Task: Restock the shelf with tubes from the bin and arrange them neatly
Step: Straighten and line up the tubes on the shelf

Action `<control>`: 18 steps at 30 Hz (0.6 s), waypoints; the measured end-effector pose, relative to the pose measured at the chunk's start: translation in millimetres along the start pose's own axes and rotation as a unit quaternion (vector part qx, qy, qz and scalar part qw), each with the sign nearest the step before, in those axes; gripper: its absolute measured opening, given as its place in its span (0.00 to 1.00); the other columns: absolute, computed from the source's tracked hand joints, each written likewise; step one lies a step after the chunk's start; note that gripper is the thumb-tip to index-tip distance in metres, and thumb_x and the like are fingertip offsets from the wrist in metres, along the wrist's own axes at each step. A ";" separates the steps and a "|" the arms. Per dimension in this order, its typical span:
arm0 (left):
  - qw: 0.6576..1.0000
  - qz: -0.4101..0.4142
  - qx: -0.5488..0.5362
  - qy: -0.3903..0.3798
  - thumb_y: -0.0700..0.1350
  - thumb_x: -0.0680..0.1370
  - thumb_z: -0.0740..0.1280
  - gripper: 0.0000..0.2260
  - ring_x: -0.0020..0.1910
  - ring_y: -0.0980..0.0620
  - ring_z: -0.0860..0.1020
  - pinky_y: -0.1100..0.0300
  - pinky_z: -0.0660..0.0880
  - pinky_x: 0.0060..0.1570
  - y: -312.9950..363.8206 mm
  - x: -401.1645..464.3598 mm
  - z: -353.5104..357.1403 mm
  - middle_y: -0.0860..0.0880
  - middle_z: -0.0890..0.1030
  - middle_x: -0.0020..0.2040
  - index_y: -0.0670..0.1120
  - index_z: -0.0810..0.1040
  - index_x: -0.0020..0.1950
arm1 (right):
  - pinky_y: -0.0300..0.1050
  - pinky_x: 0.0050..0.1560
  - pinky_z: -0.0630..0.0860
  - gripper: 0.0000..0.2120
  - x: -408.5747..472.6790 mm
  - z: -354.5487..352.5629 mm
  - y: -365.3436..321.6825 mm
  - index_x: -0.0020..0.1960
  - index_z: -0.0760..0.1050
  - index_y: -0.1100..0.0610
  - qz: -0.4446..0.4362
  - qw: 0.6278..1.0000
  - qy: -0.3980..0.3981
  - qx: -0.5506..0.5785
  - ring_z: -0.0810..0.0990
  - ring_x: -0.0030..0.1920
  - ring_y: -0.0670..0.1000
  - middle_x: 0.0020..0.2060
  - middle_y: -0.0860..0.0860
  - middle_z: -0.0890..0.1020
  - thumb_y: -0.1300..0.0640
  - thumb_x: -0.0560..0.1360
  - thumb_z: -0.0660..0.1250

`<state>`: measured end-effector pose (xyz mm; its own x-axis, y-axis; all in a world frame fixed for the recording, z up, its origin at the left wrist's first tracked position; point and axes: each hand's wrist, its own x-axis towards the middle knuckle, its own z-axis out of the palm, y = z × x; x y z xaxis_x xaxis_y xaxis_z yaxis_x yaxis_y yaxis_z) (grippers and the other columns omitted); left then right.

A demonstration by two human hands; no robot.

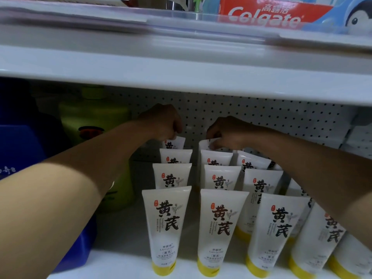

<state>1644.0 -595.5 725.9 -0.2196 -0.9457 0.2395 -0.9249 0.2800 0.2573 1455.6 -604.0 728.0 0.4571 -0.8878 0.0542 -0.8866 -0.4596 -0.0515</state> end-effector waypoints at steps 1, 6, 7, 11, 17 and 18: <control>1.000 -0.002 -0.001 -0.001 0.38 0.73 0.70 0.13 0.60 0.50 0.76 0.57 0.72 0.59 -0.5 -0.4 -0.1 0.48 0.78 0.61 0.46 0.79 0.57 | 0.40 0.55 0.70 0.12 0.6 0.5 1.7 0.58 0.78 0.56 -0.003 1.000 0.001 0.001 0.75 0.56 0.49 0.58 0.51 0.78 0.56 0.76 0.66; 1.000 -0.009 -0.005 -0.004 0.37 0.74 0.69 0.14 0.61 0.49 0.75 0.59 0.71 0.57 -0.8 -0.9 0.5 0.47 0.78 0.62 0.46 0.79 0.59 | 0.37 0.50 0.69 0.13 3.7 2.6 7.1 0.59 0.77 0.54 -0.007 1.000 0.006 0.011 0.73 0.50 0.45 0.58 0.50 0.78 0.58 0.75 0.68; 1.000 -0.009 -0.005 -0.006 0.37 0.74 0.69 0.15 0.61 0.49 0.75 0.60 0.70 0.57 -0.9 -0.7 0.4 0.47 0.78 0.62 0.46 0.78 0.59 | 0.37 0.50 0.70 0.13 3.9 1.7 7.6 0.58 0.77 0.53 -0.006 1.000 0.007 0.017 0.74 0.50 0.45 0.57 0.50 0.79 0.60 0.74 0.68; 1.000 -0.007 0.004 -0.009 0.37 0.73 0.70 0.16 0.62 0.49 0.75 0.61 0.70 0.57 -1.9 0.9 2.1 0.48 0.77 0.63 0.46 0.78 0.60 | 0.39 0.54 0.73 0.13 3.5 -3.3 6.5 0.59 0.77 0.53 -0.002 1.000 -0.002 0.015 0.77 0.55 0.49 0.57 0.51 0.79 0.61 0.75 0.67; 1.000 -0.012 0.012 -0.014 0.36 0.73 0.70 0.16 0.60 0.49 0.76 0.57 0.73 0.61 -3.0 1.9 5.6 0.47 0.78 0.62 0.46 0.79 0.60 | 0.39 0.50 0.67 0.13 2.1 -1.6 0.1 0.62 0.74 0.55 0.015 1.000 -0.003 -0.018 0.74 0.55 0.50 0.62 0.52 0.75 0.56 0.78 0.61; 1.000 -0.012 0.011 -0.011 0.37 0.73 0.70 0.16 0.60 0.49 0.76 0.59 0.72 0.60 -3.5 1.9 5.2 0.47 0.78 0.62 0.46 0.79 0.60 | 0.37 0.50 0.65 0.13 0.9 -4.4 -1.3 0.62 0.74 0.55 0.016 1.000 0.018 -0.002 0.73 0.54 0.49 0.63 0.52 0.74 0.56 0.79 0.60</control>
<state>1645.2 -599.2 720.6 -0.2049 -0.9555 0.2123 -0.9366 0.2544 0.2409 1456.9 -604.1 732.6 0.4256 -0.9006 0.0877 -0.9011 -0.4307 -0.0502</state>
